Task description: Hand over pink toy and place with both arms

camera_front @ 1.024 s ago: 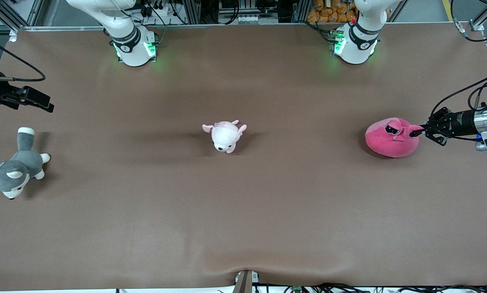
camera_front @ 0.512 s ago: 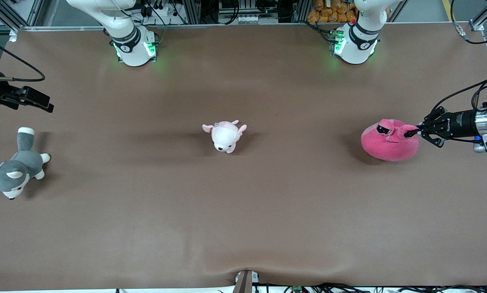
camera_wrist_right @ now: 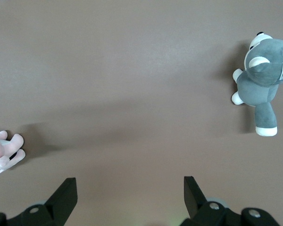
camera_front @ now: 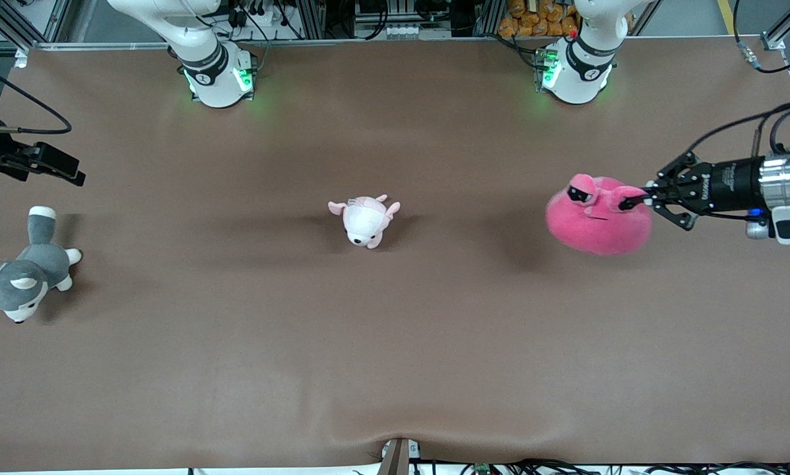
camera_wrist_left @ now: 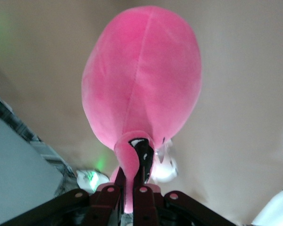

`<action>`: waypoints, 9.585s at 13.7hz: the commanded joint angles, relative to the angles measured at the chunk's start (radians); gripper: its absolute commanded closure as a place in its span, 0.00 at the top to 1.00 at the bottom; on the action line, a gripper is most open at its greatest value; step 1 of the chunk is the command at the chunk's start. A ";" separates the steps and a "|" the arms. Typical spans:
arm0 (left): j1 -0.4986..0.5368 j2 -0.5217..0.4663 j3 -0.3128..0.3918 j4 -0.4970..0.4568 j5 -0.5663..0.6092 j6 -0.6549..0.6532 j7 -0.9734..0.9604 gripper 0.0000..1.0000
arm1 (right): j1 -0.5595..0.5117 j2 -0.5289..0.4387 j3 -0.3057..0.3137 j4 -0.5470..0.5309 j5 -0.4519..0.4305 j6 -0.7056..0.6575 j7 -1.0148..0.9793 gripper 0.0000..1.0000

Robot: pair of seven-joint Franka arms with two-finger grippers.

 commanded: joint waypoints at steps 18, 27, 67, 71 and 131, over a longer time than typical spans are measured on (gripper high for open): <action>-0.616 0.098 -0.064 0.164 -0.043 0.530 -0.883 0.00 | 0.241 0.122 0.002 -0.014 0.613 0.080 1.084 1.00; -0.717 0.132 -0.070 0.182 -0.052 0.568 -0.912 0.00 | 0.428 0.146 0.001 -0.020 0.615 0.253 1.427 1.00; -0.694 0.025 0.196 0.210 0.318 0.251 -0.233 1.00 | -0.024 0.263 -0.005 -0.052 0.550 -0.049 0.935 0.00; -0.696 0.008 0.302 0.210 0.420 0.166 0.124 1.00 | -0.132 0.342 -0.005 -0.063 0.503 -0.049 0.681 0.00; -0.450 -0.213 0.387 0.067 0.641 -0.036 1.368 1.00 | -0.023 -0.048 -0.013 0.004 0.006 -0.074 -0.049 1.00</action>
